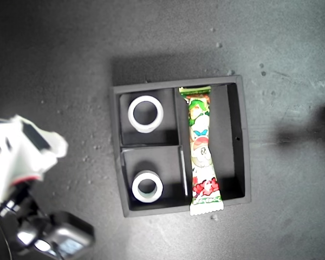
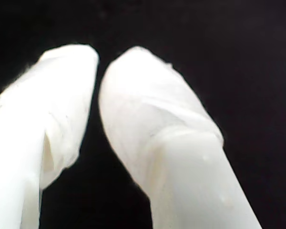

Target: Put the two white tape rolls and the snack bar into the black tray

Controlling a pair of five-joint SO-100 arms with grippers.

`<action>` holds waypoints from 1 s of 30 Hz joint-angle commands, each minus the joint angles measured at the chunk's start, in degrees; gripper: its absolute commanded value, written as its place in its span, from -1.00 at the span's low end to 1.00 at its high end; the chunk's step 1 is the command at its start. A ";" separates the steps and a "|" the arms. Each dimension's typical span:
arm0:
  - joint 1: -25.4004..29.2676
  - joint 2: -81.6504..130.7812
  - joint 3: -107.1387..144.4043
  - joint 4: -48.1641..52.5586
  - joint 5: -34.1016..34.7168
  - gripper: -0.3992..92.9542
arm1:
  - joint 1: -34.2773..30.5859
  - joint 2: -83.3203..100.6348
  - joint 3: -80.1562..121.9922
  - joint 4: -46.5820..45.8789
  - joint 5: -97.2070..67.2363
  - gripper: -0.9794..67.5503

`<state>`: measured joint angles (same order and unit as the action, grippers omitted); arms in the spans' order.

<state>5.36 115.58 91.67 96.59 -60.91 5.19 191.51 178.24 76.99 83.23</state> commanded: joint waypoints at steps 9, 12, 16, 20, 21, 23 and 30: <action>-10.37 34.80 51.59 -24.43 -1.41 -0.99 | 2.72 0.44 0.70 -0.18 -0.26 -0.84; -11.07 48.60 61.17 -27.33 -1.41 -0.99 | 2.81 0.44 0.70 -0.18 -0.26 -0.84; -11.60 68.47 71.28 -25.31 -1.76 -0.99 | 2.81 0.44 0.70 -0.18 -0.26 -0.84; -11.69 77.43 76.64 -21.45 -2.90 -0.99 | 2.81 0.44 0.70 -0.18 -0.26 -0.84; -11.51 77.34 77.08 -21.45 -3.08 -0.99 | 2.81 0.44 0.70 -0.18 -0.26 -0.84; -11.25 78.40 78.05 -21.09 -3.34 -0.99 | 2.81 0.44 0.70 -0.18 -0.26 -0.84; -11.43 78.40 84.38 -24.17 -4.48 -0.99 | 2.81 0.44 0.70 -0.18 -0.35 -0.84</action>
<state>-6.06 191.16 172.88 74.88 -64.42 7.56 191.51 178.24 76.99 83.14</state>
